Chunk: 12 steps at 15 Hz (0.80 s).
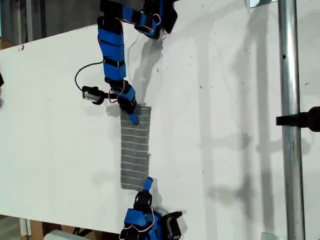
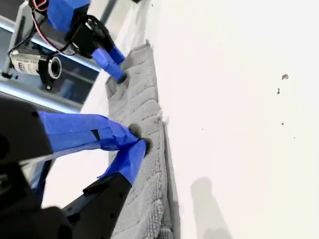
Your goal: Grasp corners of a towel and fold twice.
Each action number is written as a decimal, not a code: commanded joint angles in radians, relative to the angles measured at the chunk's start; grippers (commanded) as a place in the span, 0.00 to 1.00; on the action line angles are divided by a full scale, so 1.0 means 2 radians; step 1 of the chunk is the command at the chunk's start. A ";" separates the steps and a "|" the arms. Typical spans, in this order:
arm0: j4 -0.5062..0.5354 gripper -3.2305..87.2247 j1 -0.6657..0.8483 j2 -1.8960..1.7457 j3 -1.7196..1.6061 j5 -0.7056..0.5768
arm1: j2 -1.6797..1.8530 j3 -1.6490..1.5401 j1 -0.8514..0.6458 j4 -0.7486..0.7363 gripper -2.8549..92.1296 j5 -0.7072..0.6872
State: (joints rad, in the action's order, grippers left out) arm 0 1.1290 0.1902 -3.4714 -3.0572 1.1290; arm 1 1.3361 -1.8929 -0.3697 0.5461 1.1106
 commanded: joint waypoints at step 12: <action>-0.008 0.03 -0.005 -0.005 0.028 -0.014 | 0.500 -0.213 0.011 0.163 0.03 0.013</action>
State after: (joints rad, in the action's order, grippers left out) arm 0 1.1351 0.1841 -3.4714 -3.0572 1.1014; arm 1 2.4866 -2.3915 -0.3835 1.1658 1.1628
